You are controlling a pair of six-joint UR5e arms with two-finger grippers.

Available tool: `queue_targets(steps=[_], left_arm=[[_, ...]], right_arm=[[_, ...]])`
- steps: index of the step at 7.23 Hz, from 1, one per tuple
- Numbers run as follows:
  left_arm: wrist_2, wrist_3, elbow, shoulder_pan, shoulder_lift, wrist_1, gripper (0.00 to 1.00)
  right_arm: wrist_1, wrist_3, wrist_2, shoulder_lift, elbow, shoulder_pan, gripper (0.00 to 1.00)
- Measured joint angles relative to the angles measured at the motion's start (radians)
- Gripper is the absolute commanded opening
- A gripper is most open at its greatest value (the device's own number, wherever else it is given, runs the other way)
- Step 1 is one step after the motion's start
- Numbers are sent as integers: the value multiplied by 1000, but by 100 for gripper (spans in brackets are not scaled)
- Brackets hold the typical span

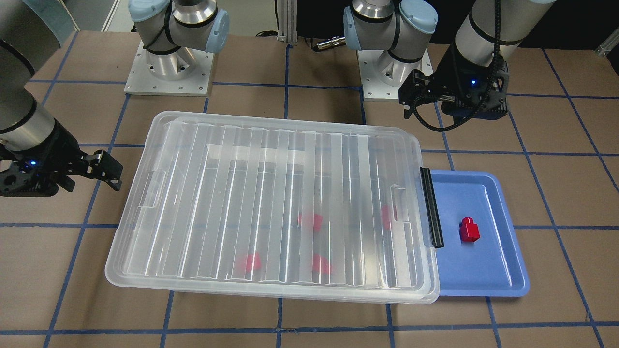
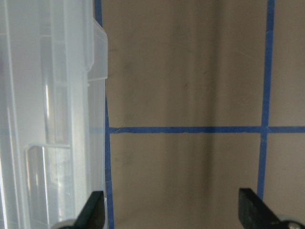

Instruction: Place red block in blue tray from box

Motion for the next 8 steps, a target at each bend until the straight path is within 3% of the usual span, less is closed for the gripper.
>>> queue_targets(steps=[4, 6, 8], left_arm=[[-36, 2, 1, 2, 2, 7, 100], [-35, 1, 1, 4, 3, 11, 100], [-25, -1, 0, 5, 3, 20, 100]], right_arm=[[331, 12, -92, -119, -194, 1, 100], [372, 97, -96, -142, -205, 42, 100], [355, 261, -91, -135, -209, 194, 100]])
